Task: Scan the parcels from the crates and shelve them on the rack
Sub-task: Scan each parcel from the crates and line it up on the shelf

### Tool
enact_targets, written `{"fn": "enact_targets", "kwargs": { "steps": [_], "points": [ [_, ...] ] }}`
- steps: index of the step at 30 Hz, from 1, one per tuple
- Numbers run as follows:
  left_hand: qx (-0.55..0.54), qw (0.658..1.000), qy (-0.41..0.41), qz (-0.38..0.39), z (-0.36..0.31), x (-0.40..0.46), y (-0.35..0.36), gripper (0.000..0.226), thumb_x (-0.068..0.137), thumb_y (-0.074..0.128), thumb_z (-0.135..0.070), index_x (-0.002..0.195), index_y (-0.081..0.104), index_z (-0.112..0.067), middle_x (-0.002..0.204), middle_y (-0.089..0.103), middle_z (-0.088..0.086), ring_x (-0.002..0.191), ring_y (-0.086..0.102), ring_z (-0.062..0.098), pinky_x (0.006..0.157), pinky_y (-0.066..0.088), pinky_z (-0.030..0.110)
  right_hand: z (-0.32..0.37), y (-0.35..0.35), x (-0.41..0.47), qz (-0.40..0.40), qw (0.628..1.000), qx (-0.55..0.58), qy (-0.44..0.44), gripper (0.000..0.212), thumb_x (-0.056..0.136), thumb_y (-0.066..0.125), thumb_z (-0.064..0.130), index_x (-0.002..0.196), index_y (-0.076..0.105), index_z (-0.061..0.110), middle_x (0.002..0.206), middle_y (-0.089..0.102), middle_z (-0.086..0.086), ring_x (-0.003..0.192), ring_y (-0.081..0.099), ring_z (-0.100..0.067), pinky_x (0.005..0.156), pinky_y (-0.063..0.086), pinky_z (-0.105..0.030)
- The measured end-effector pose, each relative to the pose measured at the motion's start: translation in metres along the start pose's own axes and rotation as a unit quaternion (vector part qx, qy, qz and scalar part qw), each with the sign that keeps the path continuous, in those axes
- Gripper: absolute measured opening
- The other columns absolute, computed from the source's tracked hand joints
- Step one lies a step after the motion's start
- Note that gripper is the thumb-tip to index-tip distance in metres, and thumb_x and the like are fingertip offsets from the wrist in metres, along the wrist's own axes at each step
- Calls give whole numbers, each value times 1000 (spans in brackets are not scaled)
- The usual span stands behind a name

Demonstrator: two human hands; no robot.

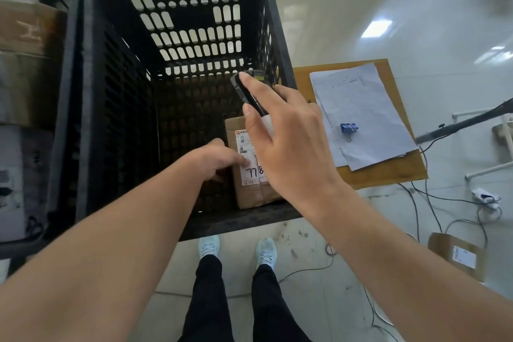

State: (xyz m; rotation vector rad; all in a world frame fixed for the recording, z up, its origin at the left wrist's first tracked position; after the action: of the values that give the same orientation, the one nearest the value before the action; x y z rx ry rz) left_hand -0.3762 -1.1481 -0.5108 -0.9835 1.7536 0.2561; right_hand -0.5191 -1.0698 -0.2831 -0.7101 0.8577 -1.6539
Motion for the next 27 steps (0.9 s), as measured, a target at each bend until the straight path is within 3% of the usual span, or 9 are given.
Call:
{"fn": "enact_targets", "kwargs": {
  "steps": [6,9,15,18,20,22,27],
  "points": [
    [-105,994,-16,25,-10,-37,-7,48,84,88,-15,113,49,-15,112,66,8,114,62,31,108,51,61,2,-2,-2,12,1000,3,1,56,105,31,53,161,35,48,145,59,-11,114,57,-30,98,52,-43],
    [-137,990,15,-10,-16,-47,-20,73,86,86,-18,136,33,-26,112,62,6,102,63,27,103,53,63,5,-1,-2,17,1000,-6,-1,53,107,37,51,161,35,48,144,59,-11,112,56,-31,96,53,-44],
    [-196,973,104,-60,-32,-61,-53,72,102,67,-29,162,31,-44,121,74,0,96,77,21,79,63,43,11,-1,0,21,1000,-13,6,52,110,44,48,161,35,47,141,60,-15,114,56,-32,98,52,-44],
    [-196,970,131,-65,-35,-70,-67,66,109,52,-29,165,22,-49,126,72,0,98,78,22,79,63,41,18,-5,2,26,1000,4,7,54,111,46,44,163,33,41,124,66,-17,116,60,-31,98,53,-50],
    [-200,965,159,-58,-38,-78,-74,68,110,48,-24,165,19,-49,124,74,3,94,79,22,73,63,38,21,-7,4,45,999,13,14,54,111,45,44,164,32,40,107,68,-10,103,61,-26,93,55,-48],
    [-209,958,191,-40,-40,-85,-80,75,106,52,-15,165,20,-49,128,73,6,97,79,22,74,64,38,24,-9,5,63,998,15,15,53,112,43,46,163,33,40,102,72,-4,99,63,-23,90,57,-47],
    [-160,949,268,-39,-46,-114,-100,82,102,65,-13,161,28,-56,134,66,12,110,75,29,89,64,48,32,-15,9,108,994,14,9,50,111,43,46,160,41,38,126,75,1,112,67,-24,99,55,-48]
  ]
}}
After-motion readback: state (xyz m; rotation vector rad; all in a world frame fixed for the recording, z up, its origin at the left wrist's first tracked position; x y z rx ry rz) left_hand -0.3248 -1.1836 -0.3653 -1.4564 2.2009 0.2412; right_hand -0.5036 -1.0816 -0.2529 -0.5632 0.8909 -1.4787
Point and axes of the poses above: each hand's wrist, its own x-axis towards the middle knuckle, its own y-axis out of the palm, z = x × y, the point moved 5 cm from there along x, towards the middle knuckle
